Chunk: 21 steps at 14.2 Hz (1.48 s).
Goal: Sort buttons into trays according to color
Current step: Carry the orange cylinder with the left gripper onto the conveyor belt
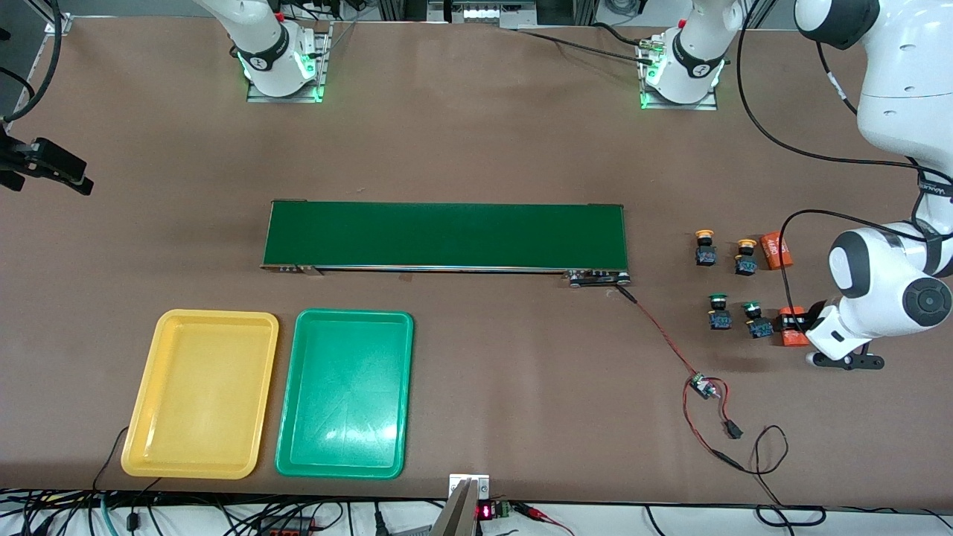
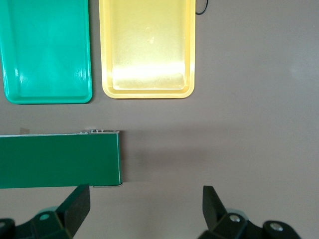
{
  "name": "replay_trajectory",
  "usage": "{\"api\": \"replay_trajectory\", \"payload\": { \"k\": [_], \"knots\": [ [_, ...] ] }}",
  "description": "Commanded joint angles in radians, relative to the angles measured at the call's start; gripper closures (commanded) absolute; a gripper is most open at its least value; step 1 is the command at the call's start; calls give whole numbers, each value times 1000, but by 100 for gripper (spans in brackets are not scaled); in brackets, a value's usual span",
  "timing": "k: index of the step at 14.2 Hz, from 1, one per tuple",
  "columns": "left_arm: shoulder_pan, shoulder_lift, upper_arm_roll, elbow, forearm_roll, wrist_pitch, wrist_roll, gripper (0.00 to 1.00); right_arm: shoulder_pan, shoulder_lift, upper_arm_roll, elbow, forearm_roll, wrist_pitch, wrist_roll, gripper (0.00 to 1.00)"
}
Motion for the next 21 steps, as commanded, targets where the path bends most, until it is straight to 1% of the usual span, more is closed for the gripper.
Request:
{"api": "replay_trajectory", "payload": {
  "k": [1, 3, 5, 9, 10, 12, 15, 16, 19, 20, 21],
  "knots": [
    [5, -91, -33, 8, -23, -72, 137, 78, 8, -24, 3, -19, -13, -5, -9, 0],
    [2, -162, -80, 8, -20, -129, 224, 78, 6, -24, 3, -19, -13, -2, -10, 0],
    [0, -214, -152, 8, -16, -215, 290, 78, 5, -23, 1, -17, -13, 0, -10, 0],
    [3, -239, -325, 8, -20, -367, 508, 79, 5, -23, 1, -17, -13, -2, -10, 0],
    [3, -239, -370, -3, -20, -370, 580, 79, 5, -23, 1, -17, -13, 2, -10, 0],
    [2, -230, -447, -20, -26, -369, 712, 82, 5, -23, 1, -17, -13, -1, -10, 0],
    [0, -225, -569, -104, -25, -357, 774, 86, 3, -21, 1, -17, -13, 2, -10, 0],
    [0, -225, -600, -144, -23, -334, 772, 89, 3, -21, 1, -17, -13, 2, -10, 0],
    [14, -245, -660, -328, -26, -145, 761, 90, 0, -21, 0, -17, -13, 2, -10, 0],
    [14, -274, -681, -378, -26, -108, 755, 91, 0, -20, 0, -17, -13, 3, -10, 0],
    [4, -309, -697, -406, -26, -105, 751, 91, 2, -21, 0, -17, -13, 2, -12, 0]
  ]
}}
